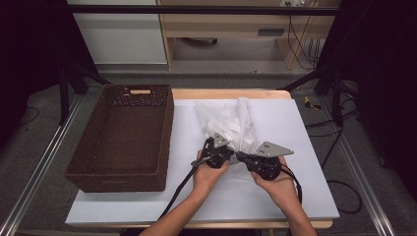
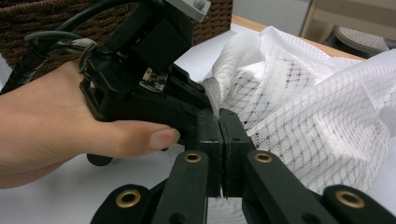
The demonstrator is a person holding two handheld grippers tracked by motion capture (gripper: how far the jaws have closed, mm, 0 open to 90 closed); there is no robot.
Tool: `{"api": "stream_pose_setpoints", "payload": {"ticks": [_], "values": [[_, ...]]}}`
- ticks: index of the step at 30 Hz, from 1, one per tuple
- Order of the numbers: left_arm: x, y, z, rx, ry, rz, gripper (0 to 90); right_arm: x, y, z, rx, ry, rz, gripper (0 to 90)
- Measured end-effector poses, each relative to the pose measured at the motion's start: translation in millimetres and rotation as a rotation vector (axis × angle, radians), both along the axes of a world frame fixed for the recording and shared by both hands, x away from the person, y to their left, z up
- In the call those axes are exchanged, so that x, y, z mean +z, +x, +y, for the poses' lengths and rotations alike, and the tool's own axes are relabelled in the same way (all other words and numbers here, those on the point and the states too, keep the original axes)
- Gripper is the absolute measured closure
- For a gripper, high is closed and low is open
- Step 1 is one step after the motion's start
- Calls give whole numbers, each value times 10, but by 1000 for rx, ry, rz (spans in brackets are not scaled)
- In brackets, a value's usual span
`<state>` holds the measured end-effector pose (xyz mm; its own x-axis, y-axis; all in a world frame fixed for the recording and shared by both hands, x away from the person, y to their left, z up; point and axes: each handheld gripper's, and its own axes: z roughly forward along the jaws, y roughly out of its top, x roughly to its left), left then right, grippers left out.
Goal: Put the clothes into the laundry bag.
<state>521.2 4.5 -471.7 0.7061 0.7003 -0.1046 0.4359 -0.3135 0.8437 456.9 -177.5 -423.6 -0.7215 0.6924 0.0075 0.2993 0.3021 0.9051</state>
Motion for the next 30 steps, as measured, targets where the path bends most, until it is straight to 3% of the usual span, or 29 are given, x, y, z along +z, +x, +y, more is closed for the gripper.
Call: {"api": "stream_pose_setpoints", "payload": {"ticks": [12, 22, 26, 30], "values": [[-10, -53, 71, -13, 17, 2, 900, -4, -84, 50, 24, -14, 7, 895], [12, -318, 207, -44, 11, -6, 900, 102, -284, 116, 77, -36, -3, 895], [47, -412, 180, -67, 27, -18, 900, 149, -364, 93, 88, -41, -8, 895], [62, -408, 92, -81, 64, -53, 900, 157, -397, 40, 82, -35, -12, 895]]}}
